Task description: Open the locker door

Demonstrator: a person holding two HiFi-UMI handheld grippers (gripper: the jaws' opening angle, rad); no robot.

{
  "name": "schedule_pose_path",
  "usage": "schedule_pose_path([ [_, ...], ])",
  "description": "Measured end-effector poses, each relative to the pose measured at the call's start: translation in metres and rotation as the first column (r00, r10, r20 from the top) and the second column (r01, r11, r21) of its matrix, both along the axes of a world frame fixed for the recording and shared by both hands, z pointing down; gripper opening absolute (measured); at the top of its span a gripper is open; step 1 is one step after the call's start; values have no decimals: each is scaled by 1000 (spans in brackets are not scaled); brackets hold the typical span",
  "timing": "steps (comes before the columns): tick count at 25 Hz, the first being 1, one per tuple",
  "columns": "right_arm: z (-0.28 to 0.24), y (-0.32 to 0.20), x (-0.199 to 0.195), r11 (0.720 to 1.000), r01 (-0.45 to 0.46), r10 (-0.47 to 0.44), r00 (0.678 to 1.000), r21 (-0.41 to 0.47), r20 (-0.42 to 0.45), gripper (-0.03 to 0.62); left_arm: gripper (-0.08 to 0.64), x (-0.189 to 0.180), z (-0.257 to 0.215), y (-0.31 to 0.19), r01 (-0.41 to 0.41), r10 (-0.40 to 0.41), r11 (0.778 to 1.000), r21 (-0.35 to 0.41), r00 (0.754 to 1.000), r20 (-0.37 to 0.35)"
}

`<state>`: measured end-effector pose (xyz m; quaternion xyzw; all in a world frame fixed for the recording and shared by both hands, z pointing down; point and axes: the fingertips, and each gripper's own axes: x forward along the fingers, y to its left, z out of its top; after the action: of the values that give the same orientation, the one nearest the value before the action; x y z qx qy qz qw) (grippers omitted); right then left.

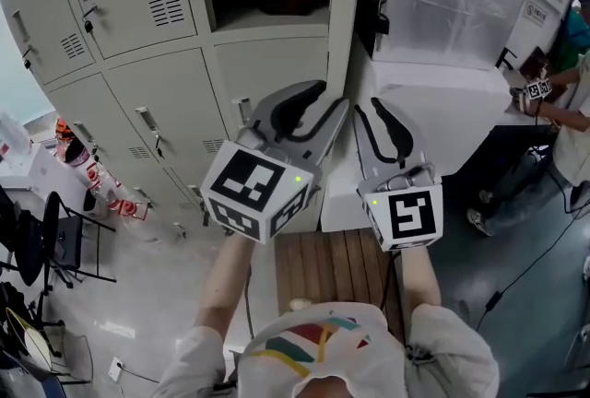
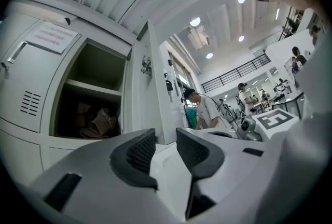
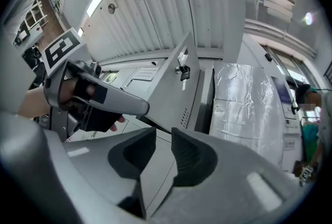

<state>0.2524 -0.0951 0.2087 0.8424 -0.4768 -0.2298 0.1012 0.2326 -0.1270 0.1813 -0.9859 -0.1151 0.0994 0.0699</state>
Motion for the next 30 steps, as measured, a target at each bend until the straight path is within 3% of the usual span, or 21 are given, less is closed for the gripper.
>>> schedule_pose_path([
  [7, 9, 40, 14, 997, -76, 76, 997, -2, 23, 92, 121, 20, 0, 41, -114, 114, 993, 11, 993, -15],
  [19, 21, 108, 52, 969, -246, 246, 967, 2, 73, 92, 112, 73, -10, 89, -238, 238, 971, 10, 971, -30],
  [30, 30, 131, 74, 957, -290, 289, 951, -6, 110, 78, 112, 113, -15, 115, -296, 296, 955, -10, 955, -4],
])
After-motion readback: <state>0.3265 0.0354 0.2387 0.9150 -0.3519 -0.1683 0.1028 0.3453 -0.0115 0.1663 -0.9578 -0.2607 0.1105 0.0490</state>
